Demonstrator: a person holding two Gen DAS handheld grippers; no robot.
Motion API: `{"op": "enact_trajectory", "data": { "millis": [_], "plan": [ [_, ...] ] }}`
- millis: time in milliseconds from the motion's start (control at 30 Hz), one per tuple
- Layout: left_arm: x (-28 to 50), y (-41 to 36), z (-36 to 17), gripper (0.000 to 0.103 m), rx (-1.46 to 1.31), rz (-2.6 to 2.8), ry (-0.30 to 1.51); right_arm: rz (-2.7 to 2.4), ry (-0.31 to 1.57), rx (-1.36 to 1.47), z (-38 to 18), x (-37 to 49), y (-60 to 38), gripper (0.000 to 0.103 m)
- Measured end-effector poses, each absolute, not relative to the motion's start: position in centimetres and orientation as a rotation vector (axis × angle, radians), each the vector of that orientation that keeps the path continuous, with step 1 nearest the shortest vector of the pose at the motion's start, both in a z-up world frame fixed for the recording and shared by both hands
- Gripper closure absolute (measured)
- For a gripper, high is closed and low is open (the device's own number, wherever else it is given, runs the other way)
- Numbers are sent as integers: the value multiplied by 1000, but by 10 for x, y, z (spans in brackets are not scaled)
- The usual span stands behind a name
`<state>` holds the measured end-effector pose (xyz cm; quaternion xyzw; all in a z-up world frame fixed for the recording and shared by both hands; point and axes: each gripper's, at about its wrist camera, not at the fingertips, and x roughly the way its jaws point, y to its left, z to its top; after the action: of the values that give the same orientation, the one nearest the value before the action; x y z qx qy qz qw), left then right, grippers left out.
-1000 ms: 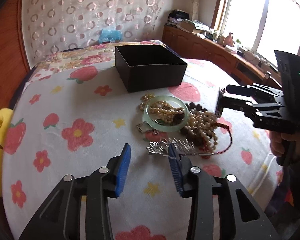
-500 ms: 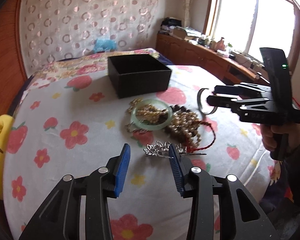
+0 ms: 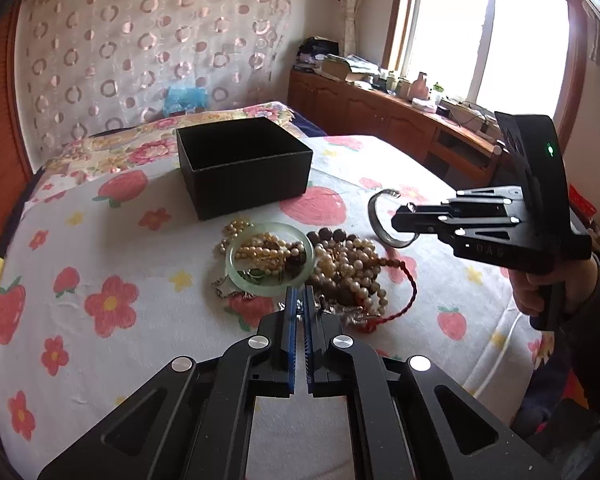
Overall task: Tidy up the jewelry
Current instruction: 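Carry the hair pins in the left tool and bangle in the right tool to the black box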
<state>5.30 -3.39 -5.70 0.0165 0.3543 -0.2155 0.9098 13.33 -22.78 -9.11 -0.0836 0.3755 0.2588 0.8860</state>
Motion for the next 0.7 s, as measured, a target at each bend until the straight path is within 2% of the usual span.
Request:
{"op": "enact_trajectory", "data": {
  "millis": [367, 700],
  "plan": [
    [66, -29, -25, 101, 14, -427, 672, 584, 717, -200, -58, 145, -219, 91],
    [116, -1, 2, 101, -13, -344, 640, 648, 657, -237, -24, 207, -184, 91]
  ]
}}
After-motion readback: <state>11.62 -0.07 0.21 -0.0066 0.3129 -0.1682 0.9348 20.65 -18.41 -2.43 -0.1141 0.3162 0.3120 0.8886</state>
